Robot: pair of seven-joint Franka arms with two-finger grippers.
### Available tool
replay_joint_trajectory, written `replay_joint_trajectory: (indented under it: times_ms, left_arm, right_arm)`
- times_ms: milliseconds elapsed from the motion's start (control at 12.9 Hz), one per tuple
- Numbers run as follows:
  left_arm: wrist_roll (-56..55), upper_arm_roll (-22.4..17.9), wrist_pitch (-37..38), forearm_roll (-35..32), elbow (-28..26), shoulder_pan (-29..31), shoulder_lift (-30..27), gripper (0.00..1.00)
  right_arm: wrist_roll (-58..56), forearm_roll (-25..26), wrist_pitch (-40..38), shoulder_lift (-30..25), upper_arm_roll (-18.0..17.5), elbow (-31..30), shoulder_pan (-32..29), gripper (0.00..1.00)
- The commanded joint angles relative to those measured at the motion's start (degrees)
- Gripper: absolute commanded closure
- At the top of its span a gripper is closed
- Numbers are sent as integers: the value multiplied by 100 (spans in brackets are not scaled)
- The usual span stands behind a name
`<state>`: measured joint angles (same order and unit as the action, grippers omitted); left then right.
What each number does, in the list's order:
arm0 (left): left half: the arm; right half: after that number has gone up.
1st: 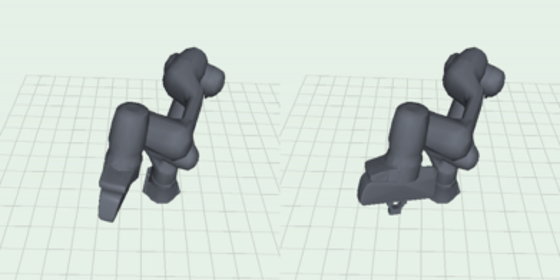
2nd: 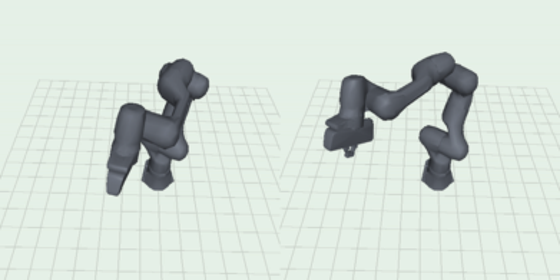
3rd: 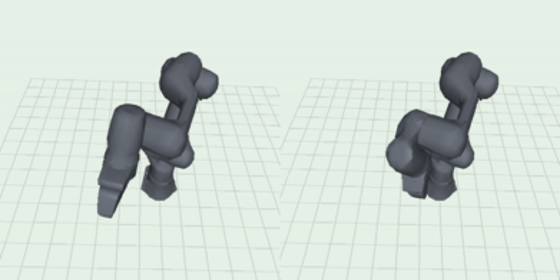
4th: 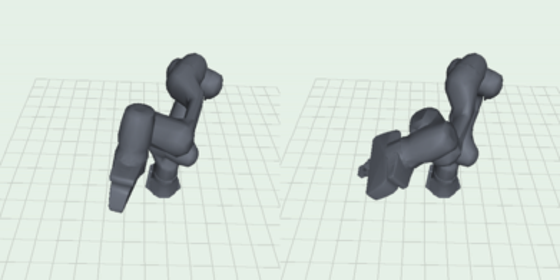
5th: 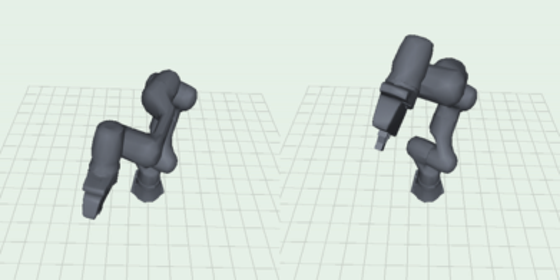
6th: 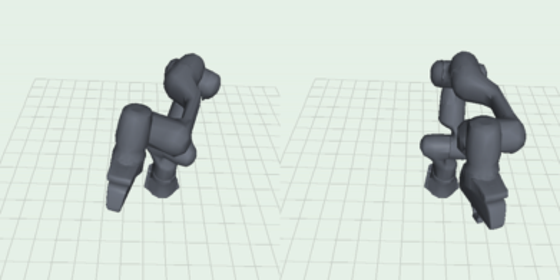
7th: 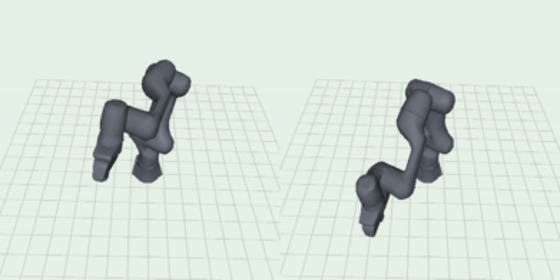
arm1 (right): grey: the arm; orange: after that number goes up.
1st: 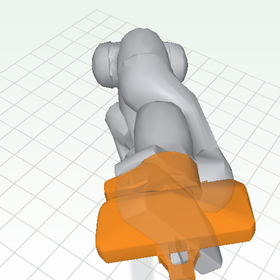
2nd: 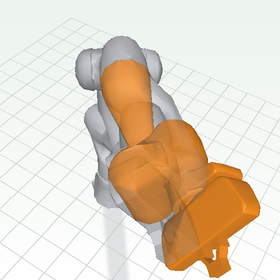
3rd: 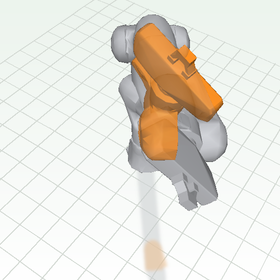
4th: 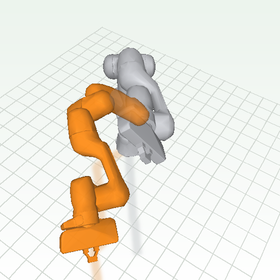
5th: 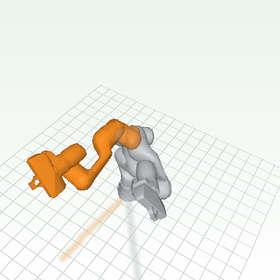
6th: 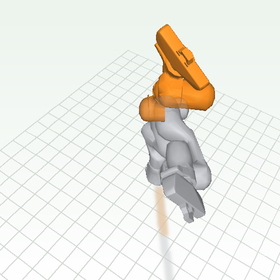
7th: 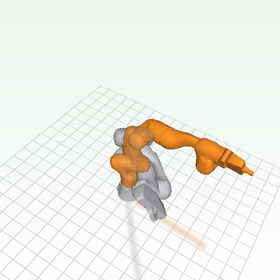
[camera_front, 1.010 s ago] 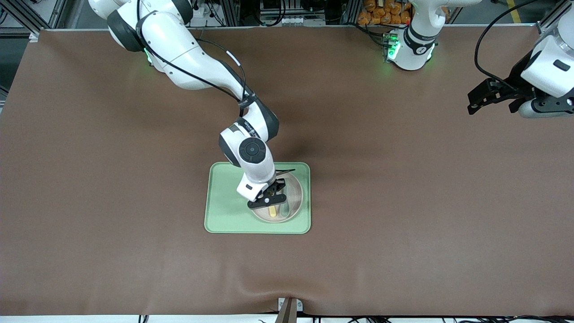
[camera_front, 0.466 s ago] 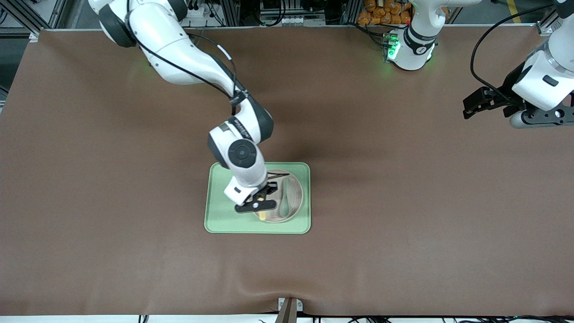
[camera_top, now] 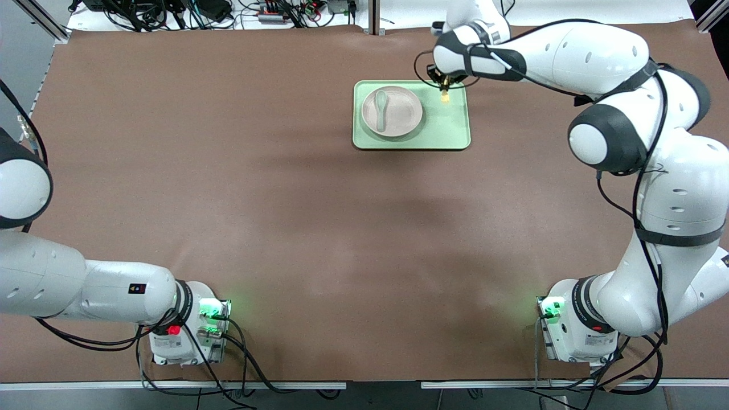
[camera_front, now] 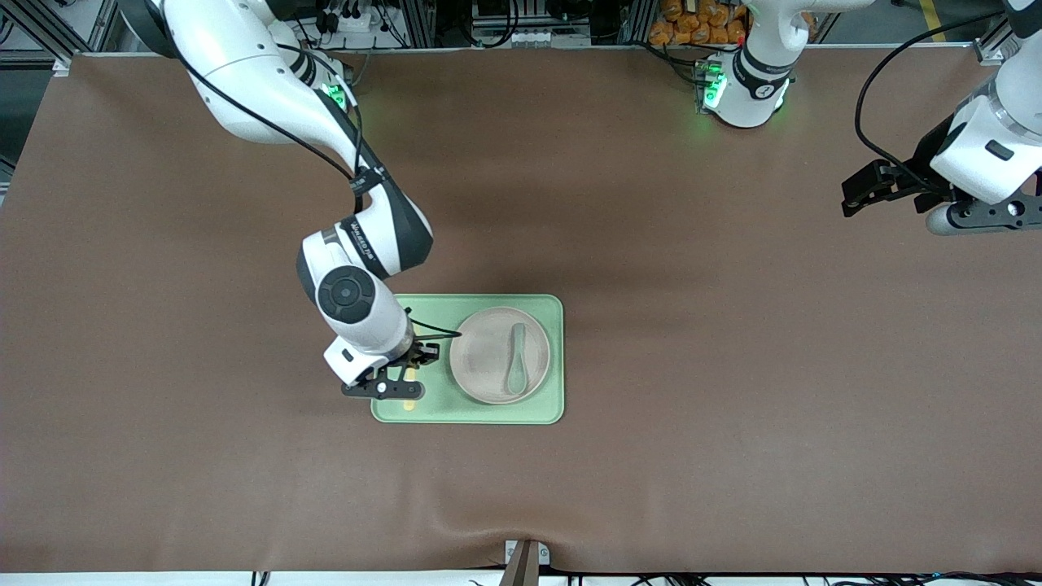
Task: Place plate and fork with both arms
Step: 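Lift the yellow fork and place it on the tray beside the plate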
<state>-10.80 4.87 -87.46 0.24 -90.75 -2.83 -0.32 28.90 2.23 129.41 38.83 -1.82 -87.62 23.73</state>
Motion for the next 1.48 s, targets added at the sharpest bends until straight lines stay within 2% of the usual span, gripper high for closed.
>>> replay_joint_trajectory:
  times_ms: [0,311,622,699,777,855,1166,1243,1399]
  left_arm:
    - [96,31,-34,-59,-57,89,-82,0]
    - [96,31,-131,-50,-22,89,-82,0]
    - [96,23,-122,-50,-31,89,-82,0]
    - [96,23,-122,-50,-39,89,-82,0]
    - [96,23,-122,-50,-39,89,-91,0]
    - [105,14,-114,-59,-39,98,-100,0]
    - [105,14,-122,-59,-39,89,-100,0]
    - [105,14,-131,-59,-39,89,-100,0]
    - [105,14,-131,-50,-39,89,-100,0]
  right_arm:
    - [-60,-91,750,-280,-81,-836,-79,100]
    - [-7,-82,1551,-218,-73,-1310,-27,100]
    - [-7,-73,1675,-86,-64,-1337,-35,100]
    - [-7,-56,1675,-51,-64,-1337,-53,95]
    - [-7,-38,1675,-42,-64,-1320,-70,69]
    - [-16,-38,1666,-42,-64,-1320,-79,39]
    - [-78,-47,1379,-208,-64,-1101,-210,9]
    - [-86,-56,854,-392,-64,-900,-272,3]
    - [-87,-73,-253,-603,-64,-399,-430,0]
